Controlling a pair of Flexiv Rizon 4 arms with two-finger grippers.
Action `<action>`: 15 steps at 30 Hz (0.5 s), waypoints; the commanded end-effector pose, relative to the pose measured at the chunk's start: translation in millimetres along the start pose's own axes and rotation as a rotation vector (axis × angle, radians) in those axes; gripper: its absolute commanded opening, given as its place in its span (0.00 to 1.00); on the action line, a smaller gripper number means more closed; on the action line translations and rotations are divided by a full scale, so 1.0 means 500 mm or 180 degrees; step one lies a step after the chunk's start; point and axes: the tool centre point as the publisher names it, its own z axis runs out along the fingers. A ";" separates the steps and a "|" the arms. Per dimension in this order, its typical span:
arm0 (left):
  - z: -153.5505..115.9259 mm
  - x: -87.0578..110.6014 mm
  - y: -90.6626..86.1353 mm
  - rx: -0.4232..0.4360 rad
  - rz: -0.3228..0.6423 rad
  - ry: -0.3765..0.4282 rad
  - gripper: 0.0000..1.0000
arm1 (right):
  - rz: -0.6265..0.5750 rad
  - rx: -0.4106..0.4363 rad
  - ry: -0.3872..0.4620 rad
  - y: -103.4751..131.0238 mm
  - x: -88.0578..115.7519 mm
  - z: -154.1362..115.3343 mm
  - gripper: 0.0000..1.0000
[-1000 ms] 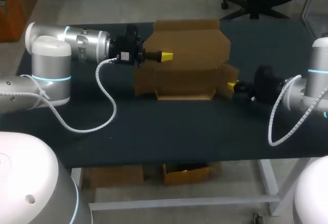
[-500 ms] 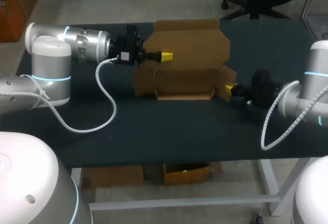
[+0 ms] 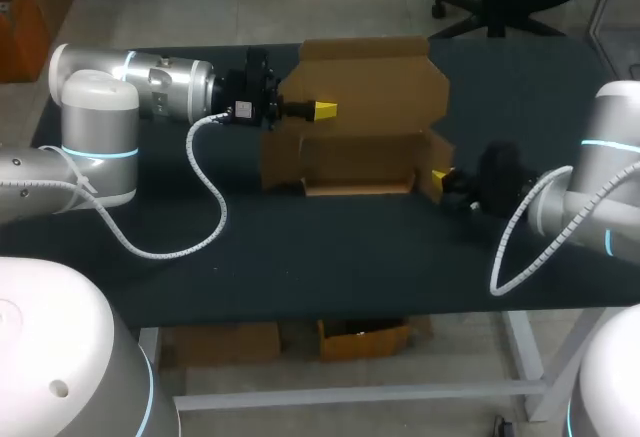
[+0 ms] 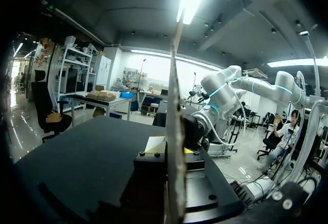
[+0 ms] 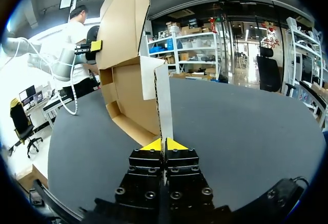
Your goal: Assemble the packaging by folding the flat box into shape, placing the metal phone stand inside, and closing the box properly
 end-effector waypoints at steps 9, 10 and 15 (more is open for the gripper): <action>0.004 0.000 0.006 -0.0001 -0.0001 0.0008 0.00 | 0.0020 0.0016 -0.0135 -0.002 0.027 0.028 0.16; 0.004 0.000 0.006 -0.0001 -0.0001 0.0008 0.00 | 0.0022 0.0016 -0.0141 -0.002 0.027 0.029 0.17; 0.004 0.000 0.006 -0.0001 -0.0001 0.0008 0.00 | 0.0044 0.0005 -0.0188 0.001 0.032 0.032 0.20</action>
